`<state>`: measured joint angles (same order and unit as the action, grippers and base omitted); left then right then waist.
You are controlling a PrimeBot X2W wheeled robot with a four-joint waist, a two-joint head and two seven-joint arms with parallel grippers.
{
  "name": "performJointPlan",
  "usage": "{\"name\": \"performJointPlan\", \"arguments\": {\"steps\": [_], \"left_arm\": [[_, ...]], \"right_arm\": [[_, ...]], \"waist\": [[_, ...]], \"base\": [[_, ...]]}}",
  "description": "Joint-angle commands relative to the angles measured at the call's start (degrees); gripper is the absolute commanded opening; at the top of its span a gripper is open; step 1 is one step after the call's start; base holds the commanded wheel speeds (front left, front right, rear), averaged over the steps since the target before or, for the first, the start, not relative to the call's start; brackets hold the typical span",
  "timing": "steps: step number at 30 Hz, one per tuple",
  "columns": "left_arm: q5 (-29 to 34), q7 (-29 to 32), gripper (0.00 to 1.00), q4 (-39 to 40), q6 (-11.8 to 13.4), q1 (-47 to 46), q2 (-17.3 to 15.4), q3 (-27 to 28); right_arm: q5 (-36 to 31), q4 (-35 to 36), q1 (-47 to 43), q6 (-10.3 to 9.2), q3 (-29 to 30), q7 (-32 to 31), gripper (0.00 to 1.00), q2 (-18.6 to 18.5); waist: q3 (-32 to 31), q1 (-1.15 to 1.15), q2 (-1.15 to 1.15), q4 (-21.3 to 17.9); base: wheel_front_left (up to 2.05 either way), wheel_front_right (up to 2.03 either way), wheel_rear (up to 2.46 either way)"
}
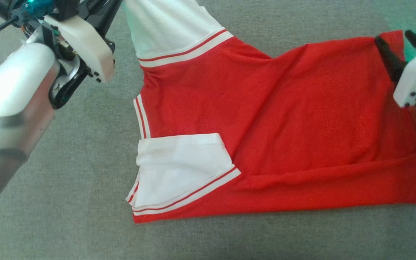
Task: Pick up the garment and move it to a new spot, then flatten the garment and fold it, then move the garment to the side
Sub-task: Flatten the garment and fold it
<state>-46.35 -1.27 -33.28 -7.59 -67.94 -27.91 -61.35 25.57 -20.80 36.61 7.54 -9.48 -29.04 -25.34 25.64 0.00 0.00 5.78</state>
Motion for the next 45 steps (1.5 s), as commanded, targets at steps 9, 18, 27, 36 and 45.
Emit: {"name": "performJointPlan", "arguments": {"steps": [9, 18, 27, 36, 45], "left_arm": [[-1.80, -1.51, 0.00, -0.75, 0.10, -5.32, -0.74, -0.64], [-3.67, -2.39, 0.00, -2.14, 0.10, -6.30, -0.53, -3.70], [-5.62, -3.55, 0.00, -3.54, 0.10, -7.35, -0.39, -6.91], [-1.53, -10.09, 0.00, -7.49, 0.58, -10.60, -1.05, -8.31], [1.89, -13.65, 0.00, -9.71, 4.29, -14.98, -0.06, -2.95]], "right_arm": [[-3.42, -5.67, 5.78, -0.05, -3.70, -2.81, 1.00, -0.97], [-2.92, -8.20, 7.53, -0.05, -5.82, -0.64, 0.87, -0.63], [-2.72, -9.78, 8.95, -0.05, -7.90, 1.69, 0.00, -1.93], [-3.01, -11.20, 11.61, -0.05, -4.97, 7.78, 0.00, -2.24], [-3.73, -12.27, 14.80, -0.05, -0.08, 13.93, 0.00, -2.13]], "waist": [[0.64, 0.00, 0.00, 0.28], [0.63, 0.00, 0.00, -0.12], [0.71, 0.00, 0.00, 0.34], [1.22, 0.00, 0.00, 0.09], [1.88, 0.00, 0.00, -0.63]], "base": [[0.00, 0.00, 0.00], [0.00, 0.00, 0.00], [0.00, 0.00, 0.00], [0.00, 0.00, 0.00], [0.00, 0.00, 0.00]]}}
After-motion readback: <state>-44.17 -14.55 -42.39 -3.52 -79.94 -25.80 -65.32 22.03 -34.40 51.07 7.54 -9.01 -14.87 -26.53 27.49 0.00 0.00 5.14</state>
